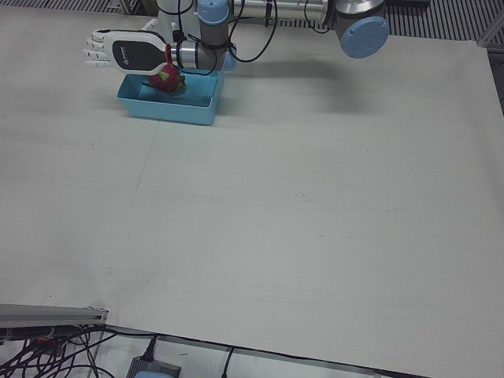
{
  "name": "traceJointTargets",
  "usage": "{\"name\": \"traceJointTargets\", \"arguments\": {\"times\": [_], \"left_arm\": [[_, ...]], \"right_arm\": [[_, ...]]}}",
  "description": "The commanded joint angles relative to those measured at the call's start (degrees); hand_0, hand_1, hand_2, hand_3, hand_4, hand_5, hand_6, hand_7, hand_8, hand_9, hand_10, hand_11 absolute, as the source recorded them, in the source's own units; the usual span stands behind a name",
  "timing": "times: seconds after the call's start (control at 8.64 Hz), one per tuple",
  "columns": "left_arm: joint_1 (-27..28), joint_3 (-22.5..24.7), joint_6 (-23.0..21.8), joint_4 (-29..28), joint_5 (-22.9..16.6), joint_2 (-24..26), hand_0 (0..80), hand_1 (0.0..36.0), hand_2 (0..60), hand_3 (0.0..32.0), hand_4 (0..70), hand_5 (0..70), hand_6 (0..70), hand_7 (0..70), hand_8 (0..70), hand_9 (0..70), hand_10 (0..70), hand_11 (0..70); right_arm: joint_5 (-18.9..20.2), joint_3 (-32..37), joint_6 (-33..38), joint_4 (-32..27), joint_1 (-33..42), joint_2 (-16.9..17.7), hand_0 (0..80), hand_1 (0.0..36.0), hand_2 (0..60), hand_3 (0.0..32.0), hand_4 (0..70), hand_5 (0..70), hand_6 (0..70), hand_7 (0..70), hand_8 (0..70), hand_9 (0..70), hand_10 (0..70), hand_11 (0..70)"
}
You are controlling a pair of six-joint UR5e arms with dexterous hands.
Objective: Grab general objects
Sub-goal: 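Withdraw the open left hand from the tray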
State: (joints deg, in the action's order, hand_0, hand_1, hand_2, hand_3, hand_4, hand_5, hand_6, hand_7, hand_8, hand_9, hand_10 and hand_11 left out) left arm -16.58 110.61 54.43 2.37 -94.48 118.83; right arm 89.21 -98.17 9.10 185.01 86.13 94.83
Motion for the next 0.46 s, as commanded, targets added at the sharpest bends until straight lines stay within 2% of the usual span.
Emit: {"name": "traceJointTargets", "arguments": {"times": [0.0,0.12,0.23,0.35], "left_arm": [[-1.69,-0.66,-0.64,0.97,-0.09,0.0,46.7,6.9,0.0,0.0,0.1,70.0,16.4,17.6,2.5,2.1,0.0,0.6],[-5.88,-1.01,-0.73,1.06,-0.09,-0.35,46.8,7.4,0.0,0.0,0.7,70.0,15.9,16.8,2.1,1.9,0.0,1.0],[-11.14,-2.93,-2.47,0.19,-0.27,-0.35,49.1,10.7,0.6,0.0,2.8,70.0,15.2,15.2,3.8,1.6,0.0,0.2],[-15.81,-8.52,-6.49,-5.39,-2.36,-1.14,50.4,14.9,10.7,0.0,3.0,70.0,14.7,14.2,4.2,1.4,0.0,0.9]], "right_arm": [[0.0,0.0,0.04,0.0,0.0,0.0,0.0,0.0,0.0,0.0,0.0,0.0,0.0,0.0,0.0,0.0,0.0,0.0],[0.0,0.0,-0.05,0.0,0.0,0.0,0.0,0.0,0.0,0.0,0.0,0.0,0.0,0.0,0.0,0.0,0.0,0.0],[0.0,0.0,-0.05,0.0,0.0,0.0,0.0,0.0,0.0,0.0,0.0,0.0,0.0,0.0,0.0,0.0,0.0,0.0],[0.0,0.0,0.04,0.0,0.0,0.0,0.0,0.0,0.0,0.0,0.0,0.0,0.0,0.0,0.0,0.0,0.0,0.0]]}}
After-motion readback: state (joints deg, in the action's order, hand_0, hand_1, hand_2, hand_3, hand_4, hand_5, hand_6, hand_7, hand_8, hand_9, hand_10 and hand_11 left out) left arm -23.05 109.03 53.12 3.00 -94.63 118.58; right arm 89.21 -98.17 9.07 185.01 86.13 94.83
